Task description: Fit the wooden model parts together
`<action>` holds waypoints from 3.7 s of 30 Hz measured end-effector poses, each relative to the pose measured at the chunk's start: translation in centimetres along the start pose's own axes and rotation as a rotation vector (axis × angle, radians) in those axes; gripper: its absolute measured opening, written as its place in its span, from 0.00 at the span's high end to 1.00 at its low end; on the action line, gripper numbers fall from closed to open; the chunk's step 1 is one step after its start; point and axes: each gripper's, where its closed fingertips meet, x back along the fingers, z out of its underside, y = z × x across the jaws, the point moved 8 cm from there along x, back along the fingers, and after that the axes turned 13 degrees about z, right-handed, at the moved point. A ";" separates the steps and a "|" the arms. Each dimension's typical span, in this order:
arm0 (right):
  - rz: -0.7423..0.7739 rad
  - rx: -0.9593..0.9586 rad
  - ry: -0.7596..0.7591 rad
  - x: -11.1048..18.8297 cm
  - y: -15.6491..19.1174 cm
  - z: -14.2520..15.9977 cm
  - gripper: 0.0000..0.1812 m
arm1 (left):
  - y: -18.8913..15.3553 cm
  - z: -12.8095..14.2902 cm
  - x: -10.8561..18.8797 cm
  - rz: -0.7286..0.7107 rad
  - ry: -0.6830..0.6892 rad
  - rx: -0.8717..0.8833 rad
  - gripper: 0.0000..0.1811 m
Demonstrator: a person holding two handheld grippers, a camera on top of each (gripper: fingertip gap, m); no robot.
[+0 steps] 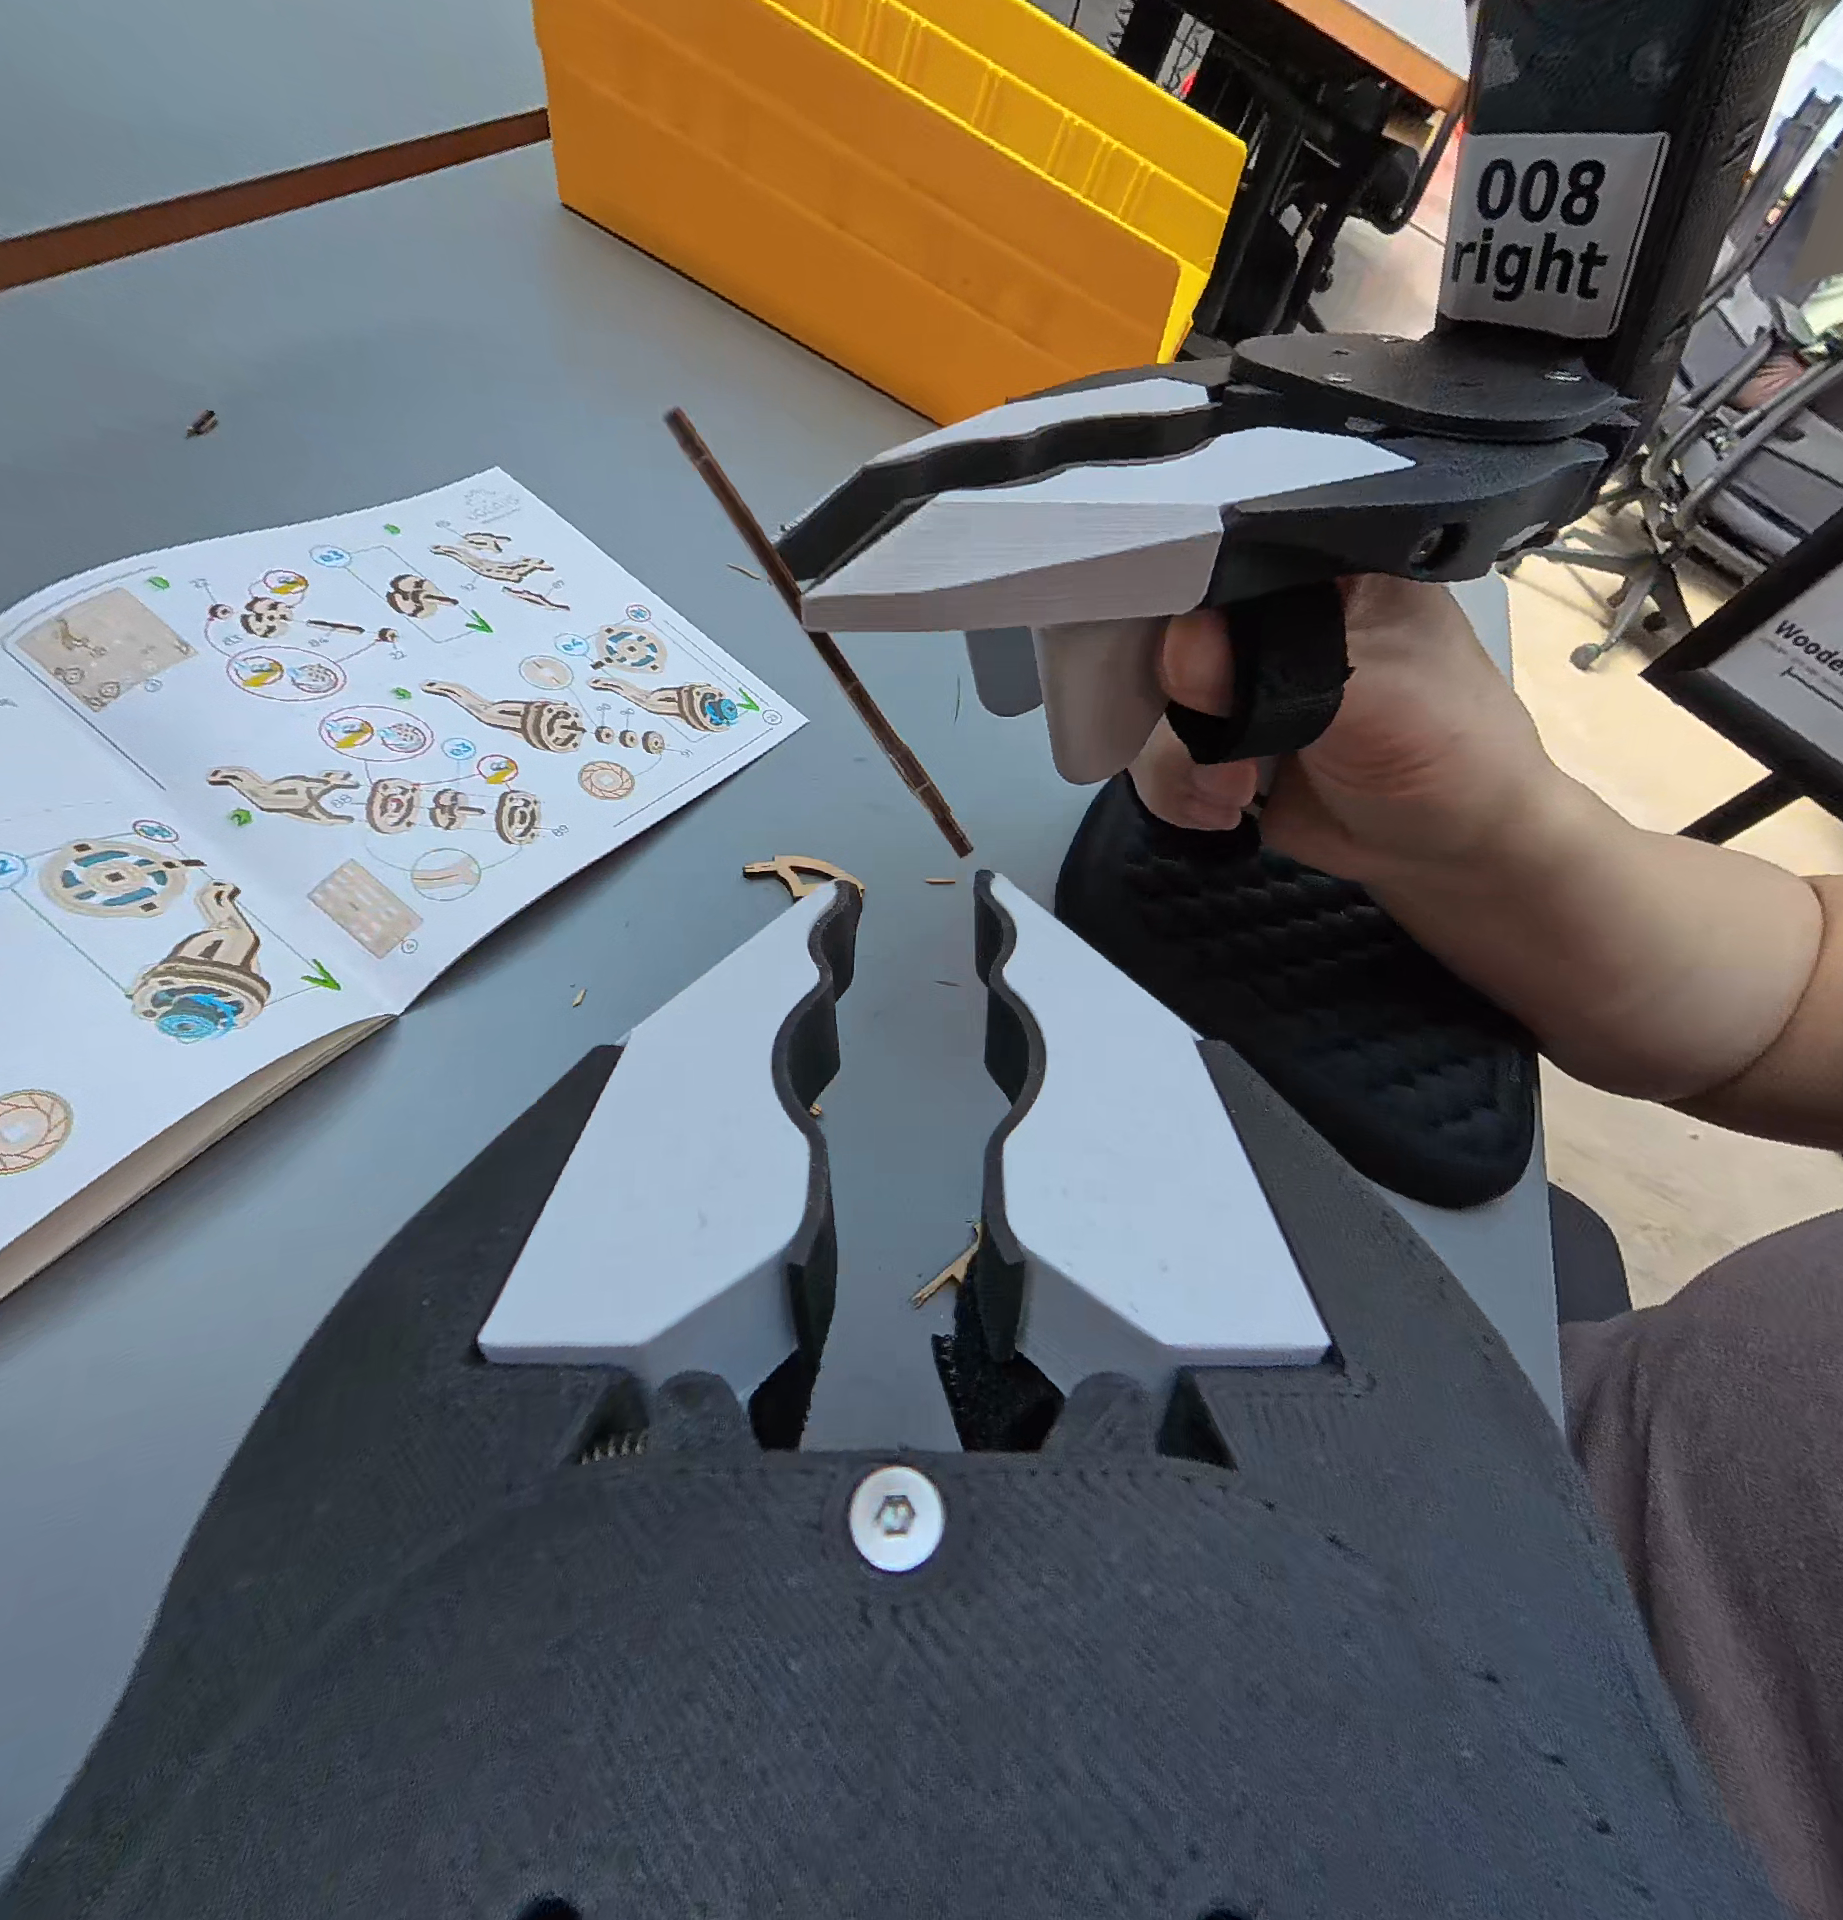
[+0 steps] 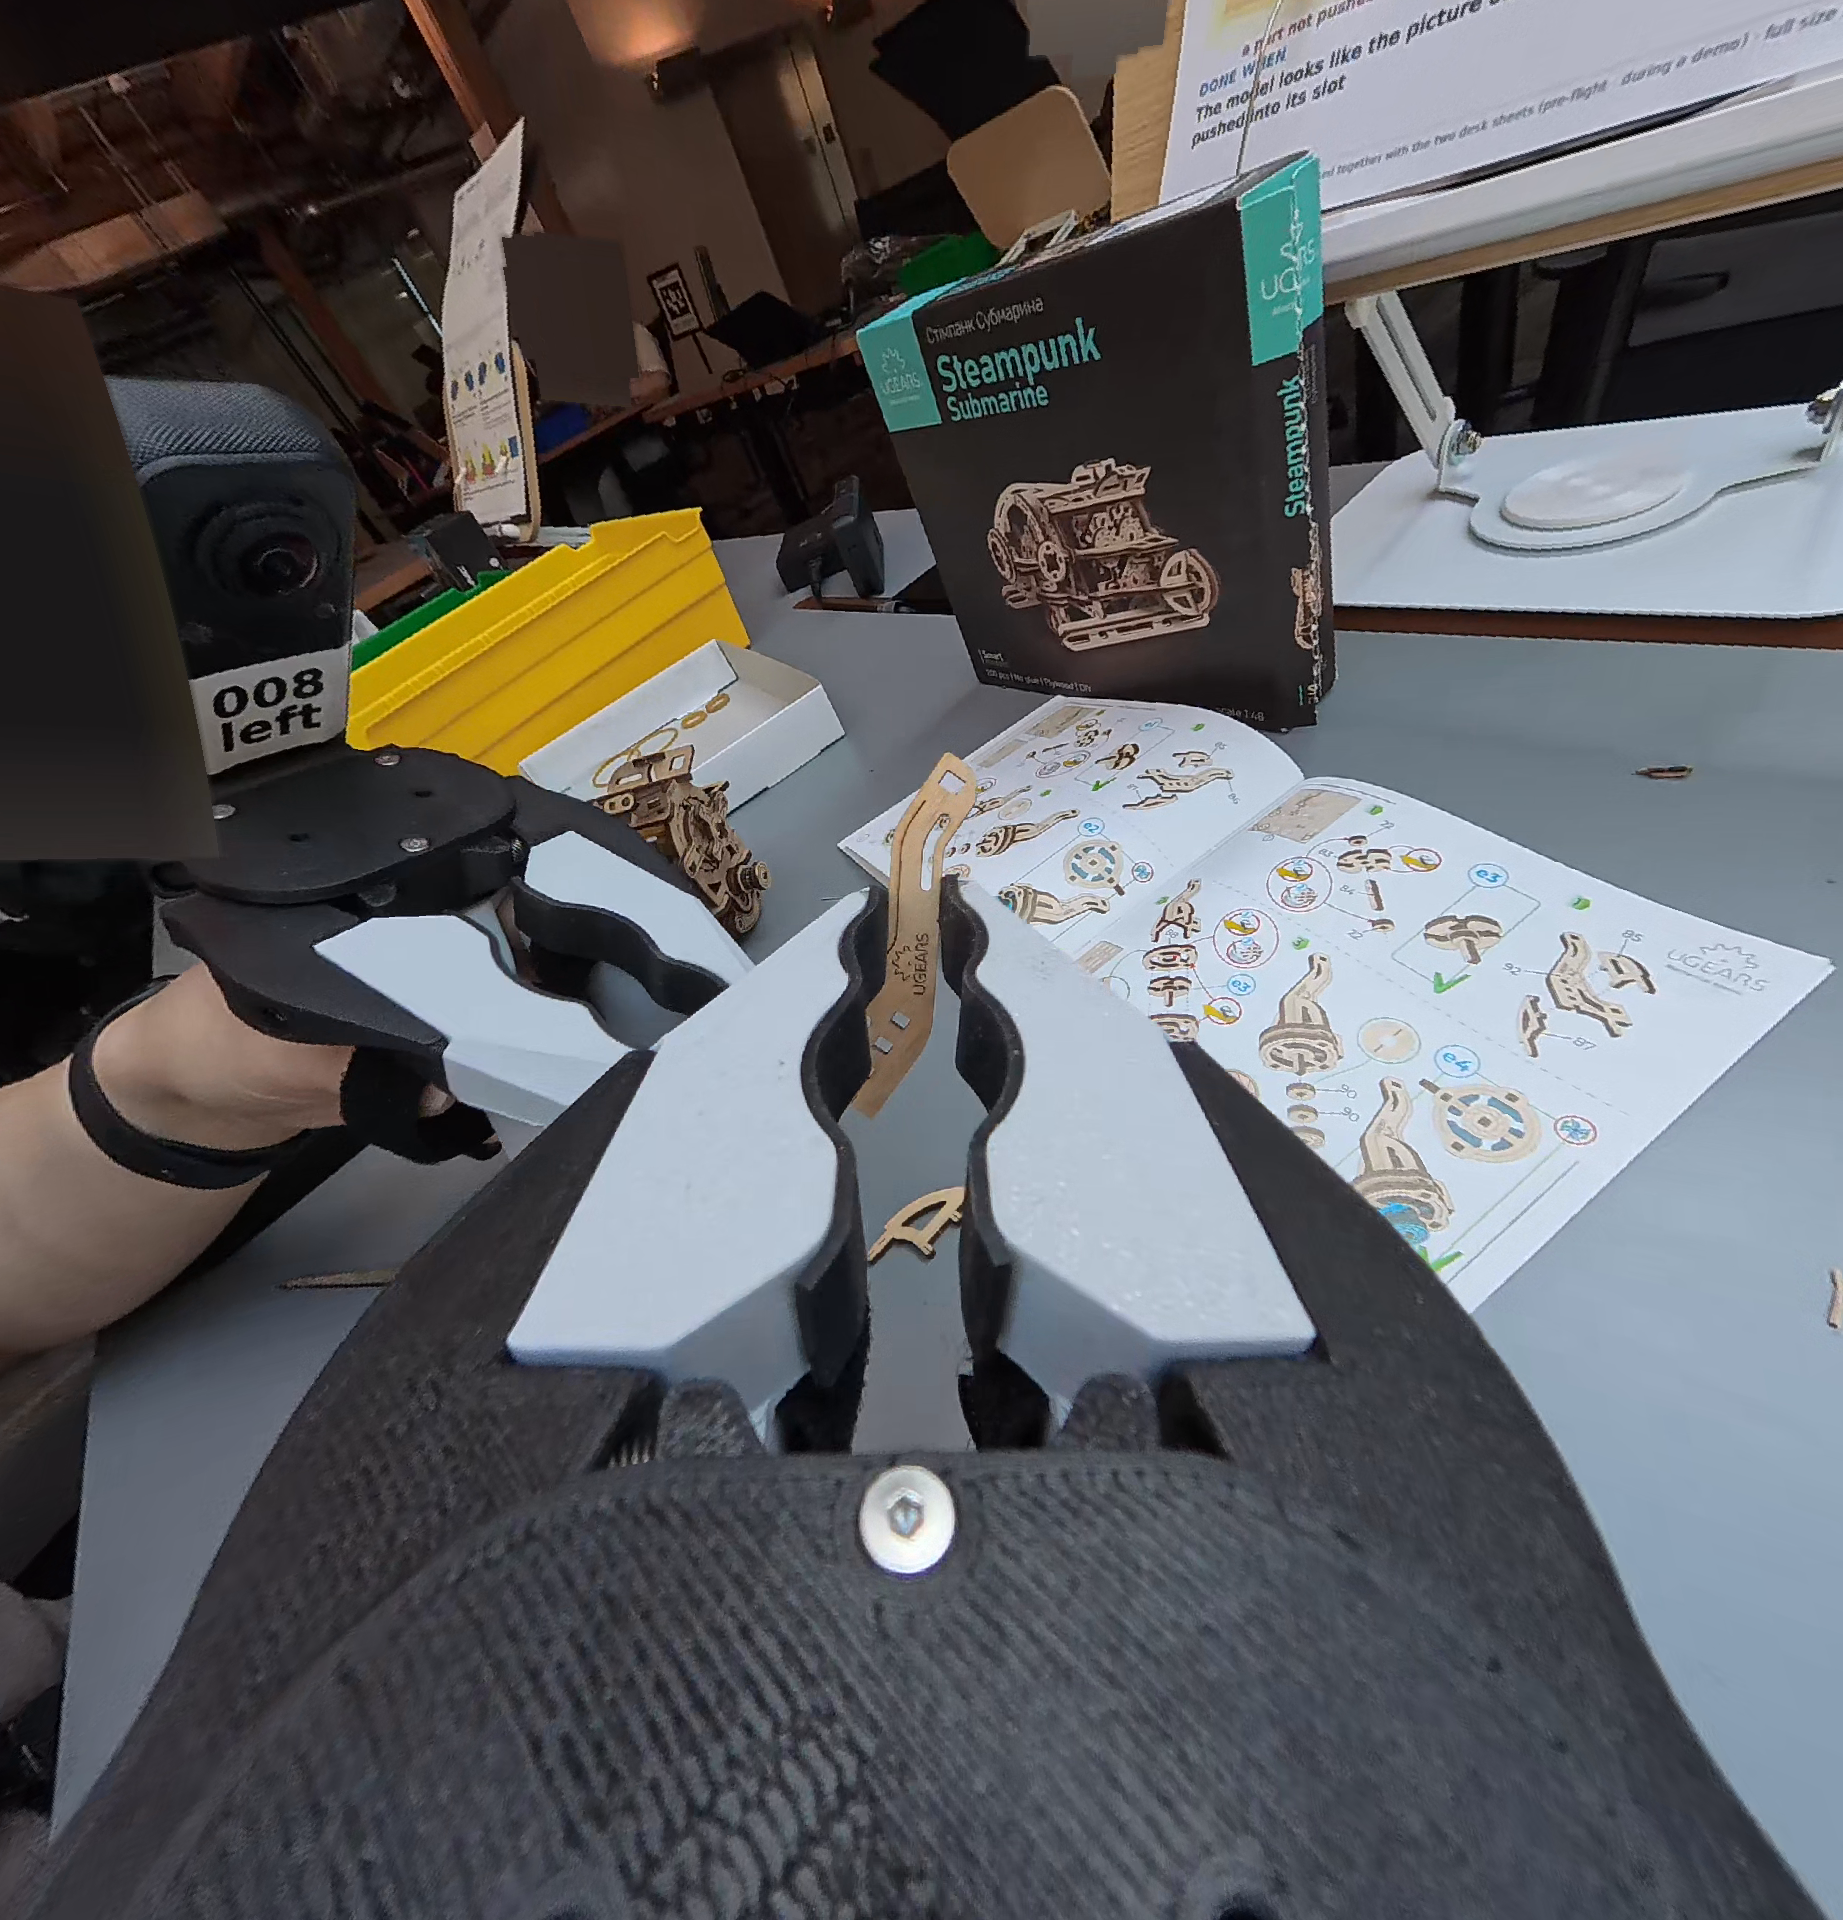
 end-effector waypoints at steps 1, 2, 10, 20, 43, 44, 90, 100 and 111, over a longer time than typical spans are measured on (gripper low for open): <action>0.007 -0.002 -0.001 0.0 -0.1 0.0 0.95 | -0.1 0.1 -0.1 0.017 0.007 -0.001 0.86; 0.010 -0.007 -0.001 0.0 -0.1 0.0 0.95 | -0.2 0.1 -0.3 0.025 0.011 -0.006 0.85; 0.023 0.005 -0.005 -0.3 0.4 0.3 0.95 | 0.3 -0.4 -1.3 0.053 -0.058 0.050 0.96; -0.169 0.118 -0.033 1.7 -1.6 -1.8 0.83 | 0.3 0.4 0.6 0.327 -0.017 0.262 1.00; -0.374 -0.428 0.661 0.4 -5.5 5.7 0.99 | 0.6 2.2 1.5 0.185 0.271 0.119 0.88; -0.356 -0.418 0.666 0.4 -5.4 5.7 0.99 | 0.7 1.9 1.8 0.186 0.257 0.115 0.89; -0.203 0.506 0.538 0.9 -4.6 5.7 0.90 | 2.6 1.0 5.0 -0.017 0.158 -0.165 0.89; -0.328 0.846 0.349 -2.3 -2.2 5.0 0.83 | 3.4 0.8 5.6 -0.042 0.132 -0.163 0.87; -0.484 0.784 0.475 -4.9 -1.4 5.5 0.79 | 3.4 1.3 5.6 -0.039 0.143 -0.160 0.87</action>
